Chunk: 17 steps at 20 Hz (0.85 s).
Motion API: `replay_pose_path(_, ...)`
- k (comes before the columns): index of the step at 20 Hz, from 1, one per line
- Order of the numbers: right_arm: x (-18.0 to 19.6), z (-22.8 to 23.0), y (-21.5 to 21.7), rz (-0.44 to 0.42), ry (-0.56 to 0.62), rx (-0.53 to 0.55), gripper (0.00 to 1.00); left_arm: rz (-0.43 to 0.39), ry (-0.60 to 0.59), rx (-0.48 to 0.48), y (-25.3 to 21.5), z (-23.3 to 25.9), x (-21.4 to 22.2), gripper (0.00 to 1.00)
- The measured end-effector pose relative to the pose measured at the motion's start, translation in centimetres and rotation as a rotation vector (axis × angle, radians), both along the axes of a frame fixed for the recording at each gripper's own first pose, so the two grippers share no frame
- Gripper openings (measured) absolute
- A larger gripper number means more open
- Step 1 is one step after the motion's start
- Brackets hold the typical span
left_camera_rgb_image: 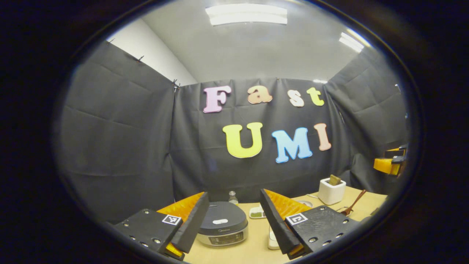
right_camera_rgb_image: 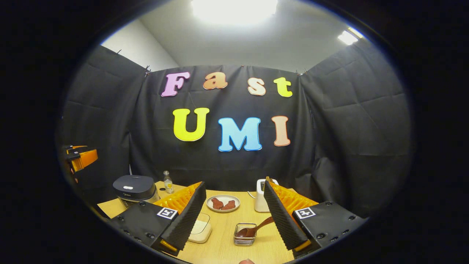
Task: Close the left gripper, press the button to open the rice cooker; take a wooden spoon from the chopstick holder with the right hand, scoop a spoonful of rice and pour it into the rice cooker, then put the wooden spoon back into the chopstick holder.
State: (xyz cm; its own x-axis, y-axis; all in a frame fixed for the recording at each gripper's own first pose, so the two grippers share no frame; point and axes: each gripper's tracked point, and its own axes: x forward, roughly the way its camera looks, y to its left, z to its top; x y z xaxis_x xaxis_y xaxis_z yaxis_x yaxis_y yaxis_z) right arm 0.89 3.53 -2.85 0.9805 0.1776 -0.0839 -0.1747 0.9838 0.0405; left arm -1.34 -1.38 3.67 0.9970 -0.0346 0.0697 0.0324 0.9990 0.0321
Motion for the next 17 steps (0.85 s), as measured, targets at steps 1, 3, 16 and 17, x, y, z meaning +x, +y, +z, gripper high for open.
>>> replay_pose_path(1,0.0,0.1,0.0,-0.002,-0.001,0.006,1.00,0.000,-0.005,0.005,0.1,0.2,-0.1,0.87)
replay_pose_path(3,0.0,0.4,-0.3,-0.011,-0.003,0.016,1.00,0.000,-0.015,0.014,0.0,0.7,-0.1,0.87)
replay_pose_path(16,-0.5,1.0,-1.0,-0.027,-0.014,-0.007,1.00,0.009,0.019,-0.039,0.2,-0.7,-0.1,0.88)
replay_pose_path(17,-0.4,1.0,-1.0,-0.026,-0.011,-0.006,1.00,0.014,0.024,-0.043,0.4,-0.9,0.0,0.87)
